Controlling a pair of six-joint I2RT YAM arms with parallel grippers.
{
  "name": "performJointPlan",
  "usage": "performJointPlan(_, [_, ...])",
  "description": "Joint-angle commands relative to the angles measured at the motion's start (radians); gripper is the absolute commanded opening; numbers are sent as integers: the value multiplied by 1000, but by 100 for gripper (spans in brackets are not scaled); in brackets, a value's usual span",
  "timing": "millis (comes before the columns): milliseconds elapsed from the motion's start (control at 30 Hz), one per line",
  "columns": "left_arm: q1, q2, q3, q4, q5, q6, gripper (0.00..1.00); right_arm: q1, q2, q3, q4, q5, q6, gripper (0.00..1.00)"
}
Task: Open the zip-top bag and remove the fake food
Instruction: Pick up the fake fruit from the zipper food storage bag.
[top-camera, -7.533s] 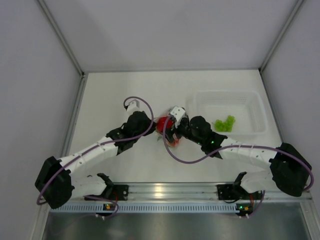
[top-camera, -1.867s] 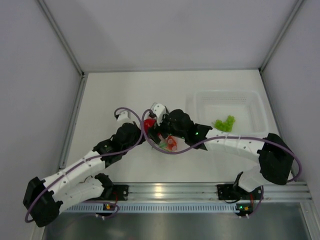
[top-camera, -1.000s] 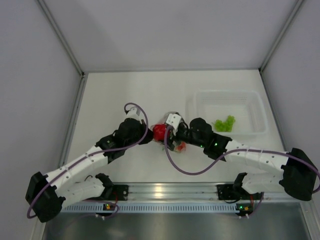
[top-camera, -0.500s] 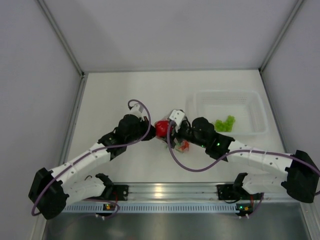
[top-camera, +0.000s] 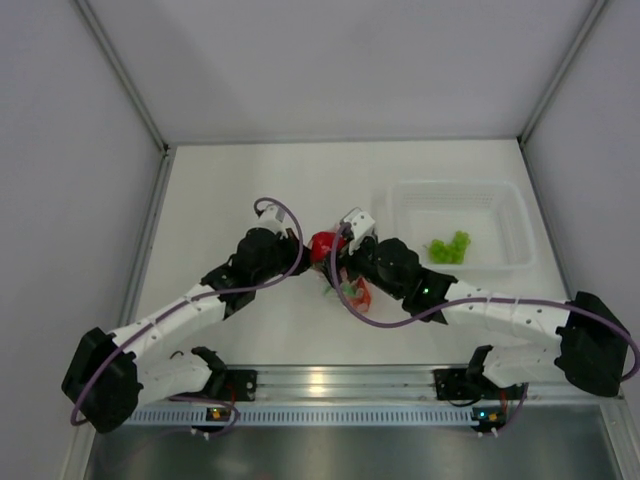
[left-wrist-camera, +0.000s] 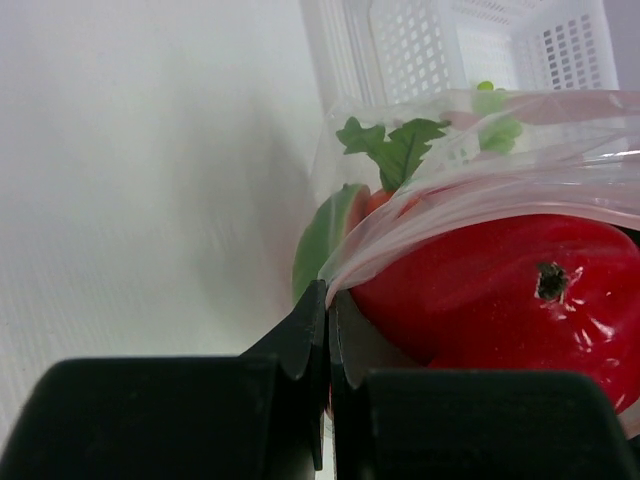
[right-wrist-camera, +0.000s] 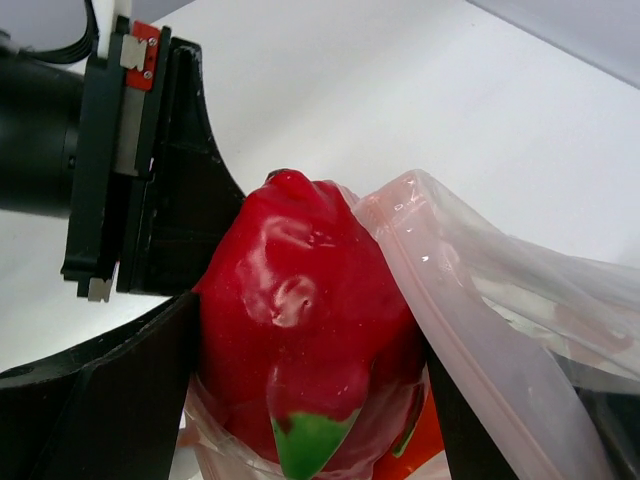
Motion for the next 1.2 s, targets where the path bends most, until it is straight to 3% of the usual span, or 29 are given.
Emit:
performJointPlan(0, [-67,-31,-19,251,241,-98,0,54,21,88,519,39,107,0])
performJointPlan(200, [-75,-63,-30,251,255,-116,0,57,105,125,467,46,22,0])
performJointPlan(333, [-92,-68,-33,251,255,-106,0,57,133,111,500,146,33,0])
performJointPlan(433, [-109,-66,-33,253,252,-77,0,52,150,157,428,261,124,0])
performJointPlan(667, [-141,-94,-61,251,204,-44,0,0,148,238,340,238,305,0])
performJointPlan(867, [-146,-135,-84,251,170,-40,0,-18,153,225,345,223,319,0])
performJointPlan(1167, [-136,-160,-88,136,-101,-133,0,-67,121,199,182,38,302,0])
